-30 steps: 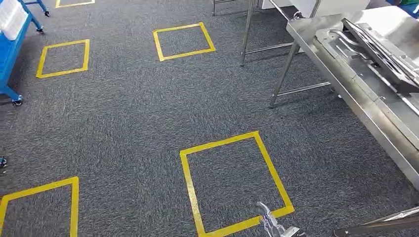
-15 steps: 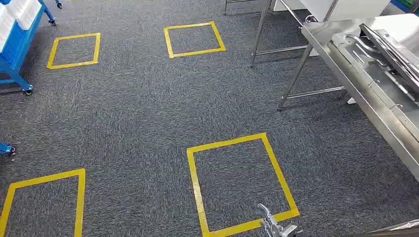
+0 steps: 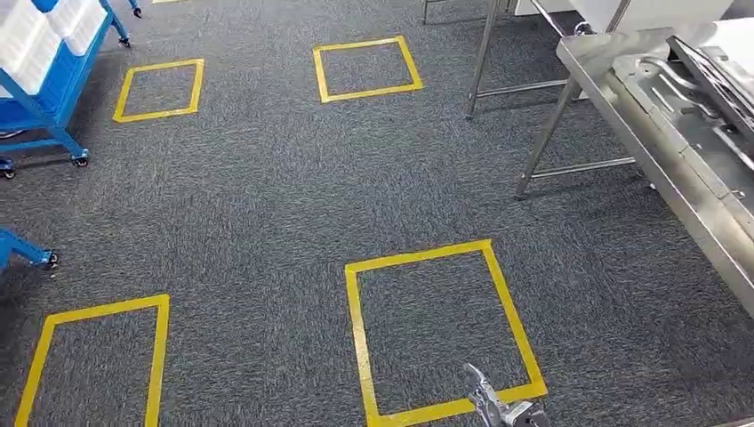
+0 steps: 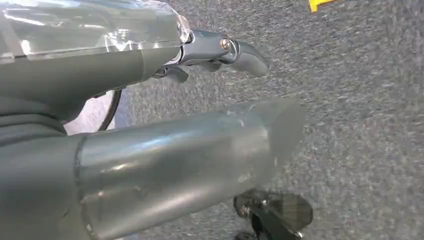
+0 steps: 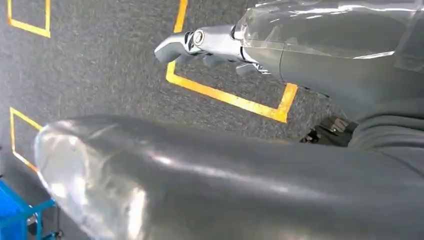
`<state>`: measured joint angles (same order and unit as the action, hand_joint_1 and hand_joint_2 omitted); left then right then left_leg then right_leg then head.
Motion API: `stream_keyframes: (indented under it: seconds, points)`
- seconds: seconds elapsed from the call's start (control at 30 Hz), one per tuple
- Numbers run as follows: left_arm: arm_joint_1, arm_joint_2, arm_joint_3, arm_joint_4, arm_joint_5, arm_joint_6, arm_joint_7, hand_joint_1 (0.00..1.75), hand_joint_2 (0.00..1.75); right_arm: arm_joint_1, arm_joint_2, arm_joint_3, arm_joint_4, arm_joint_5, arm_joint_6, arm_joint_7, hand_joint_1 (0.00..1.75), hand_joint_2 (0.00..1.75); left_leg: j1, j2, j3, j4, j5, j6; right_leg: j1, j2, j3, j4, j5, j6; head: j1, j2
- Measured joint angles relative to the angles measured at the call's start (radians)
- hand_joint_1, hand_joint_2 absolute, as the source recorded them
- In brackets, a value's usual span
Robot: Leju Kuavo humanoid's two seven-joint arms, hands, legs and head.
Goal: Take the parts from the cabinet and place them on the table.
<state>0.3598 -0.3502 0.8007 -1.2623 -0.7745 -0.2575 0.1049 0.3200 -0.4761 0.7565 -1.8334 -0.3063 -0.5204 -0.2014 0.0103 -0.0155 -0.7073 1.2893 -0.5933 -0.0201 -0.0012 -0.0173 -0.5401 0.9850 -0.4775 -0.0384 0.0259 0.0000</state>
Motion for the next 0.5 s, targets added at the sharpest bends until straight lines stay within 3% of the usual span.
stream_keyframes:
  seconds: [0.03, 0.07, 0.17, 0.2, 0.3, 0.33, 0.37, 0.4, 0.43, 0.5]
  points:
    - [-0.002, 0.0, 0.007, 0.004, -0.016, 0.0, -0.005, 0.0, 0.0, 0.0, 0.0, 0.001, 0.001, -0.001, -0.007, 0.001, 0.0, 0.0, 0.0, 0.001, -0.015, 0.033, 0.0, 0.0, 0.003, -0.005, 0.0, 0.001, -0.001, -0.002, 0.0, 0.0]
    - [-0.005, 0.0, 0.013, 0.007, -0.03, 0.0, -0.009, 0.0, 0.0, 0.001, 0.0, 0.001, 0.001, -0.003, -0.014, 0.003, 0.0, 0.0, 0.0, 0.003, -0.003, 0.009, 0.025, 0.002, 0.005, -0.008, 0.002, 0.002, -0.003, -0.003, 0.0, 0.0]
    - [-0.012, 0.0, 0.033, 0.014, -0.076, -0.004, -0.019, 0.0, 0.0, 0.004, 0.0, 0.001, 0.001, -0.003, -0.035, 0.01, 0.0, 0.0, -0.003, 0.023, 0.123, -0.244, 0.157, 0.018, 0.009, -0.015, 0.015, 0.005, -0.014, 0.0, -0.001, 0.0]
    - [-0.016, 0.0, 0.038, 0.018, -0.084, -0.008, -0.022, 0.0, 0.0, 0.006, 0.0, 0.002, 0.001, -0.003, -0.038, 0.01, 0.0, 0.0, -0.011, 0.04, 0.14, -0.263, 0.142, 0.023, 0.014, -0.019, 0.014, 0.006, -0.017, 0.003, 0.001, 0.0]
    - [-0.024, 0.0, 0.051, 0.021, -0.093, -0.021, -0.026, 0.0, 0.0, 0.005, 0.0, 0.004, 0.001, -0.003, -0.039, 0.01, 0.0, 0.0, -0.017, 0.029, 0.141, -0.285, 0.139, 0.035, 0.014, -0.028, 0.005, 0.012, -0.016, 0.013, -0.002, 0.0]
    - [-0.024, 0.0, 0.057, 0.022, -0.095, -0.024, -0.026, 0.0, 0.0, 0.005, 0.0, 0.005, 0.001, -0.002, -0.039, 0.01, 0.0, 0.0, -0.012, 0.025, 0.143, -0.297, 0.141, 0.038, 0.015, -0.032, 0.006, 0.011, -0.015, 0.016, -0.001, 0.0]
    - [-0.025, -0.002, 0.057, 0.024, -0.096, -0.026, -0.027, 0.0, 0.0, 0.004, 0.0, 0.005, 0.001, -0.002, -0.04, 0.01, 0.0, 0.0, -0.003, 0.023, 0.152, -0.312, 0.147, 0.042, 0.012, -0.022, 0.005, 0.017, -0.03, 0.023, -0.001, 0.0]
    - [-0.026, -0.002, 0.057, 0.026, -0.096, -0.027, -0.027, 0.0, 0.0, 0.006, 0.0, 0.005, 0.001, -0.002, -0.042, 0.01, 0.0, 0.0, -0.004, 0.019, 0.155, -0.317, 0.15, 0.046, 0.008, 0.0, -0.009, 0.05, -0.053, 0.028, 0.001, 0.0]
    - [-0.029, -0.002, 0.058, 0.027, -0.098, -0.027, -0.027, 0.0, 0.0, 0.006, 0.0, 0.005, 0.001, -0.002, -0.043, 0.011, 0.0, 0.0, -0.004, 0.018, 0.154, -0.319, 0.152, 0.048, 0.006, 0.011, -0.042, 0.115, -0.09, 0.032, 0.001, 0.0]
    - [-0.034, -0.002, 0.058, 0.031, -0.099, -0.03, -0.027, 0.0, 0.0, 0.008, 0.0, 0.006, 0.002, -0.003, -0.046, 0.011, 0.0, 0.0, -0.004, 0.01, 0.153, -0.319, 0.152, 0.048, -0.002, 0.015, -0.121, 0.273, -0.154, 0.041, 0.0, 0.0]
